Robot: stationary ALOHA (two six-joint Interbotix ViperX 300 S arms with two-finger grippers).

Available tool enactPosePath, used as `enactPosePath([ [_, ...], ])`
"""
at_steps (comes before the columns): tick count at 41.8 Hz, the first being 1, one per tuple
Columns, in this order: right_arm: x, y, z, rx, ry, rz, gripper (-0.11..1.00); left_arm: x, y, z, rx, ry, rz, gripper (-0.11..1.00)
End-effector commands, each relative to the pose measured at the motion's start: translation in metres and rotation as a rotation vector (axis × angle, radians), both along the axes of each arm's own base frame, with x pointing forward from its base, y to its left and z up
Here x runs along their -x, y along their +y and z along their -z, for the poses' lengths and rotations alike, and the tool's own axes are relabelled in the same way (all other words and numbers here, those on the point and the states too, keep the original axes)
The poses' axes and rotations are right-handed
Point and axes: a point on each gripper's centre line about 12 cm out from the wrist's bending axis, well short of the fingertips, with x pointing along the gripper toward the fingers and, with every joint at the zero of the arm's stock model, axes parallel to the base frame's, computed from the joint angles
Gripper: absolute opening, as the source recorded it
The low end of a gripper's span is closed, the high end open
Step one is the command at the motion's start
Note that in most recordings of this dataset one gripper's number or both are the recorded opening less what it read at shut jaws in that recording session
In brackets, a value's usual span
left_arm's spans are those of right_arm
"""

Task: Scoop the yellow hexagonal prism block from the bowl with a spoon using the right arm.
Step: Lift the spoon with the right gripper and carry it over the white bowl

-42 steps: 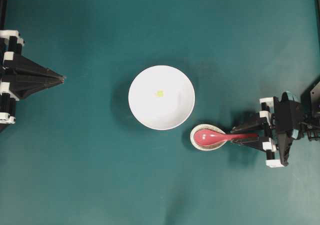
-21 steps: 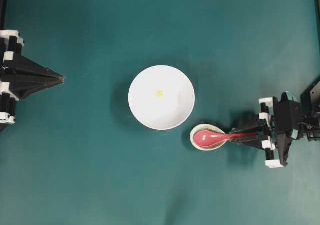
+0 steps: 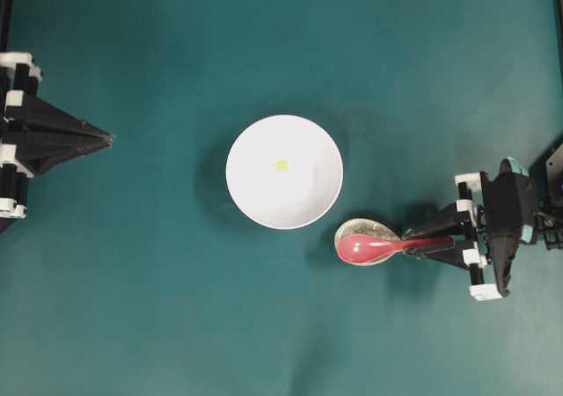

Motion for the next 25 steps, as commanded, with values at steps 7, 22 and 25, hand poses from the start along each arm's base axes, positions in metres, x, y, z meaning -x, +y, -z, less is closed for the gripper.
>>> enactPosePath([
  [7,-0.010,-0.004,-0.032,-0.030,-0.037,0.005,0.23,-0.002,0.000,-0.009,0.000,-0.023,0.000,0.00],
  [22,-0.037,-0.019,-0.083,-0.032,0.055,-0.005,0.23,-0.002,0.000,-0.010,0.000,-0.026,0.000,0.00],
  [25,-0.043,-0.025,-0.092,-0.035,0.095,-0.002,0.23,-0.002,0.000,-0.010,0.000,-0.026,-0.001,0.00],
])
